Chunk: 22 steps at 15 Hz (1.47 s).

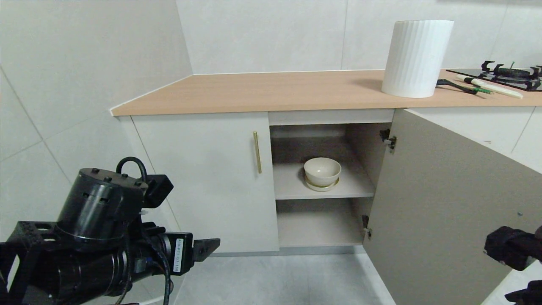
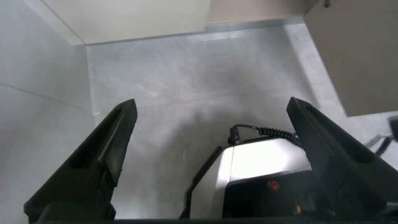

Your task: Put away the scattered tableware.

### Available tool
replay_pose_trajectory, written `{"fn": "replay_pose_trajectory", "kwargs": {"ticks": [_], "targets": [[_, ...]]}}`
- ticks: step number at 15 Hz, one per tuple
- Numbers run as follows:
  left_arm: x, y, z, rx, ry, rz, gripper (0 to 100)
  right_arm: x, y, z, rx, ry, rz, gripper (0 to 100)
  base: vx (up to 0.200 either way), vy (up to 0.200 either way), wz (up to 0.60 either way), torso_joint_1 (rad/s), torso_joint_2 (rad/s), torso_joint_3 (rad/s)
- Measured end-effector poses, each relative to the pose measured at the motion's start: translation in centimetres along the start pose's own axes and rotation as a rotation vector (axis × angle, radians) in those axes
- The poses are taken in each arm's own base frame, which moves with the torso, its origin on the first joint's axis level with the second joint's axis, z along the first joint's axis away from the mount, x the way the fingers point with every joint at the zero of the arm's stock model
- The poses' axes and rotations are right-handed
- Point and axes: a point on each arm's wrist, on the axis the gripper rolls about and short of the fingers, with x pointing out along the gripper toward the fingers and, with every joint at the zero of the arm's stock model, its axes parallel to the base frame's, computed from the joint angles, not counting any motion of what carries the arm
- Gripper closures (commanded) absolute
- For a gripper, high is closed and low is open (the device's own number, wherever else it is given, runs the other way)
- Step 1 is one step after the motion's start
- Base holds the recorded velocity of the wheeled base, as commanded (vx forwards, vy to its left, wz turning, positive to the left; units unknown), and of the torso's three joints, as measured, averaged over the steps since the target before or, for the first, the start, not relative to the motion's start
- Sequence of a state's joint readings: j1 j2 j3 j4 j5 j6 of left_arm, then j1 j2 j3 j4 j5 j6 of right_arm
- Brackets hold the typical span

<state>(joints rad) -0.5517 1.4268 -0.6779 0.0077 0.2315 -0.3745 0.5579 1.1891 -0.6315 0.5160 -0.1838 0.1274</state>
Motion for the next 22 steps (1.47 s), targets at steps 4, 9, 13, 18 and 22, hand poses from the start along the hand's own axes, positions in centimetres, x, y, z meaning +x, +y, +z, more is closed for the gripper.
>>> {"fn": "replay_pose_trajectory", "kwargs": {"ticks": [4,9,13,18,22], "targets": [[0.0,0.0,0.0,0.0,0.001,0.0,0,-0.7,-0.5,-1.0,-0.024,0.015,-0.084,0,0.0,-0.2,0.0,0.0,0.0,-0.004],[0.0,0.0,-0.1,0.0,0.002,-0.001,0,-0.7,-1.8,-0.8,0.064,0.022,-0.175,0,0.0,-0.04,0.0,0.0,0.0,0.0],[0.0,0.0,-0.1,0.001,0.003,0.0,0,-1.2,-3.9,0.2,0.169,0.014,-0.266,0,0.0,0.0,0.0,0.0,0.0,0.0],[0.0,0.0,-0.1,0.0,0.003,0.001,0,-1.5,-7.6,2.2,0.362,-0.052,-0.389,0,0.0,0.0,0.0,0.0,0.0,0.0],[0.0,0.0,-0.1,0.0,0.002,0.0,0,0.4,-10.3,4.1,0.472,-0.125,-0.38,0,0.0,0.0,0.0,0.0,0.0,0.0]]}}
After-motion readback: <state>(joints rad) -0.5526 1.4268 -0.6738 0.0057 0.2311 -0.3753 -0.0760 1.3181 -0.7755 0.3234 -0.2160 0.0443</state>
